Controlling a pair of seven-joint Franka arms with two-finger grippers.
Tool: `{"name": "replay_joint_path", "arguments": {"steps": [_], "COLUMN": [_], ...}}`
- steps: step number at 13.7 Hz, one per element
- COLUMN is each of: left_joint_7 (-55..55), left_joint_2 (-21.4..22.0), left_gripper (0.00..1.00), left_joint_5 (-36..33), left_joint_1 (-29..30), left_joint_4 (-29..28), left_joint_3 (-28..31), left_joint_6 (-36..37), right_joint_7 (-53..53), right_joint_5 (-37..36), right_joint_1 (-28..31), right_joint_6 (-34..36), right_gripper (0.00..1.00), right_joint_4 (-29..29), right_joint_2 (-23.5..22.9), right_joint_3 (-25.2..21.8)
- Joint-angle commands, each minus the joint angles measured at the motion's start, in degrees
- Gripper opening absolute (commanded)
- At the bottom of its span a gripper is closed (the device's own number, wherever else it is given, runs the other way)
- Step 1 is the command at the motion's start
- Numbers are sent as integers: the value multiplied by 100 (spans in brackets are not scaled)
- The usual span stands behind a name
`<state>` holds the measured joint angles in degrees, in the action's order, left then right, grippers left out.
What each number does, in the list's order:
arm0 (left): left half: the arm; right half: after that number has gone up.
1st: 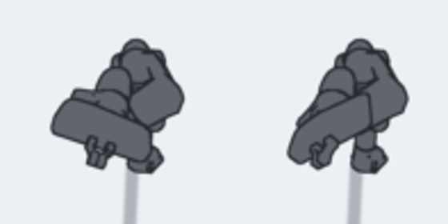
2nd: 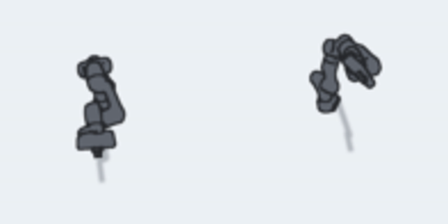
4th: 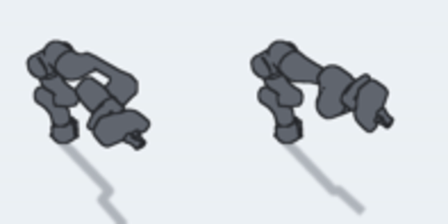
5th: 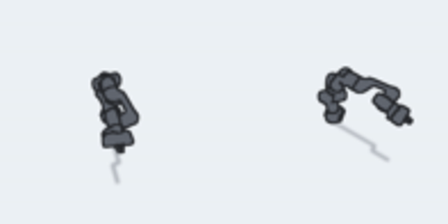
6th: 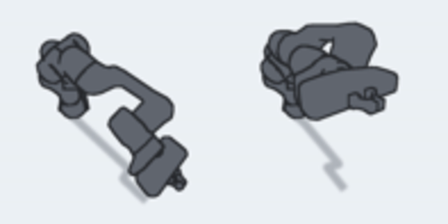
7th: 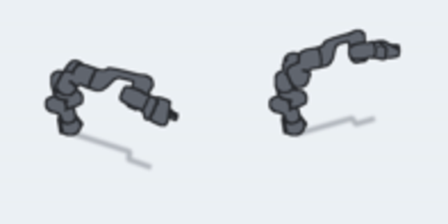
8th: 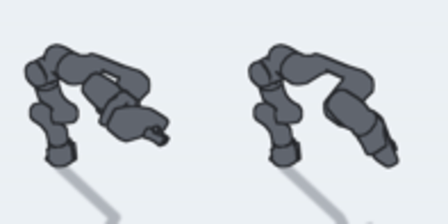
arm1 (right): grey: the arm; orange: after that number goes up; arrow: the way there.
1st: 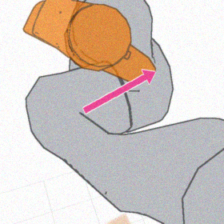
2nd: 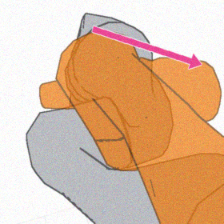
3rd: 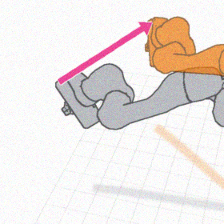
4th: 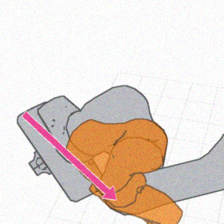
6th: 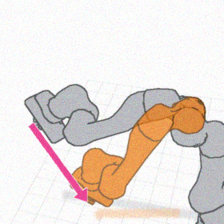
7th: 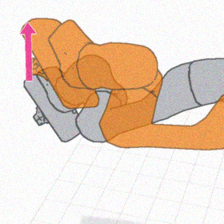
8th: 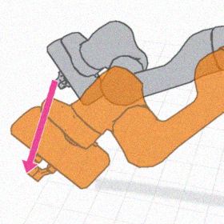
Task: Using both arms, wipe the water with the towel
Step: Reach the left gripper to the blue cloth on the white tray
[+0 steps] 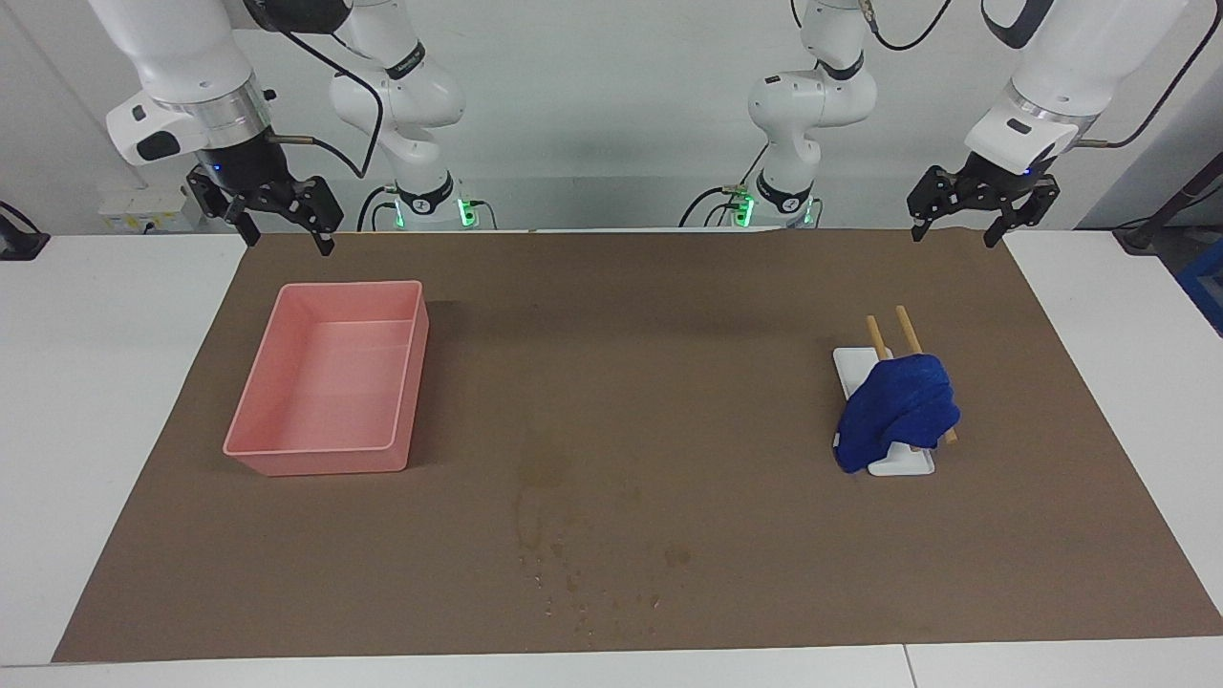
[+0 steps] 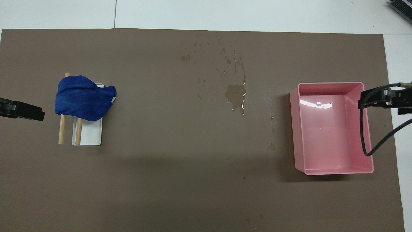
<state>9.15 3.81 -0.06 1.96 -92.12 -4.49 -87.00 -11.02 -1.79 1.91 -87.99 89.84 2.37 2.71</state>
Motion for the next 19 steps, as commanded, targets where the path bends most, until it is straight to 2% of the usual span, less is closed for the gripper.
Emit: {"name": "replay_joint_path", "arguments": {"steps": [1,3,4,6,8,11,13,15,19], "left_joint_7": [122,113,78,34,43,-18,-62,-596,-906], "left_joint_2": [137,137,164,496,533,148,-265,-739,-961], "left_gripper": [100,100,100,100,100,100,100,100,100], "left_joint_5": [58,58,58,58,58,50,32,32,32], "left_joint_1": [15,23,15,23,163,382,410,401,322], "left_joint_4": [-113,-122,-218,-1058,-1352,-1414,-1423,-1502,-1957], "left_joint_3": [27,36,36,36,45,45,54,54,45], "left_joint_6": [8,-18,-79,-1085,-1888,-2678,-3232,-3952,-4630], "right_joint_7": [92,74,22,4,39,65,65,65,48], "right_joint_5": [82,99,99,91,99,99,99,99,99], "right_joint_1": [81,55,64,64,81,64,64,64,37], "right_joint_6": [36,158,299,327,335,344,335,318,309], "right_gripper": [100,100,100,100,100,100,100,100,100], "right_joint_4": [26,-158,-429,-581,-459,-344,-326,-318,-309], "right_joint_2": [10,-87,-262,-369,-352,-290,-273,-272,-264], "right_joint_3": [19,19,19,28,37,37,37,37,37]}}
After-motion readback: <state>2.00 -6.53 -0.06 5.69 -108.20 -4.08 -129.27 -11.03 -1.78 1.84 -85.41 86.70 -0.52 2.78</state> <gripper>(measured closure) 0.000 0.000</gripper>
